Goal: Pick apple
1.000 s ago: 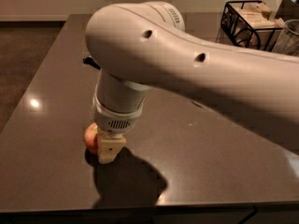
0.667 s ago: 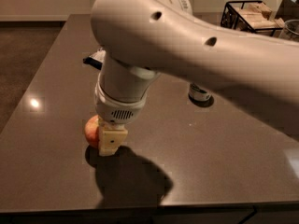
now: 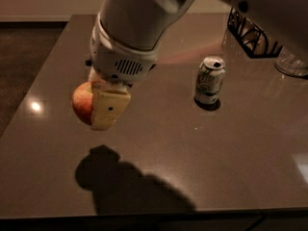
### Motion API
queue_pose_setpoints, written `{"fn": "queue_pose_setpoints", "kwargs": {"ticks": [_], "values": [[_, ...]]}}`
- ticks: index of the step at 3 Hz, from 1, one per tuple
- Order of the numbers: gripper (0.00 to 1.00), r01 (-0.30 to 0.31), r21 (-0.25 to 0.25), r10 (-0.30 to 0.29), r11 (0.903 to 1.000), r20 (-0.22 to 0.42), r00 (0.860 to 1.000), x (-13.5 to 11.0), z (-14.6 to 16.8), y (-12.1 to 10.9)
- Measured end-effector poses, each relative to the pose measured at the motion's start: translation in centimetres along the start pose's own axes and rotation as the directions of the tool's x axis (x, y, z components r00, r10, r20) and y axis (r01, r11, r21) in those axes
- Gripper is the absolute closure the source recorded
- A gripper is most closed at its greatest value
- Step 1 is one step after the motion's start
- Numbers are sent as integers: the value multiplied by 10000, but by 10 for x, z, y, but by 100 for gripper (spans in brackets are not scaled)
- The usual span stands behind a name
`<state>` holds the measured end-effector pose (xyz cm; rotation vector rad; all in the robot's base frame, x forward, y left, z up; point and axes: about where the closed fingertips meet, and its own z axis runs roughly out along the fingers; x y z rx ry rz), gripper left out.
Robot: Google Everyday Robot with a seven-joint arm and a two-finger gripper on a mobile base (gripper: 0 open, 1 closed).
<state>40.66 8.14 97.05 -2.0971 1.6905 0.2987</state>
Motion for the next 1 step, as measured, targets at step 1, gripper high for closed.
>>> {"fn": "queue_pose_setpoints", "kwargs": {"ticks": [1], "values": [[100, 35, 61, -36, 10000, 28, 10000, -2, -4, 0]]}}
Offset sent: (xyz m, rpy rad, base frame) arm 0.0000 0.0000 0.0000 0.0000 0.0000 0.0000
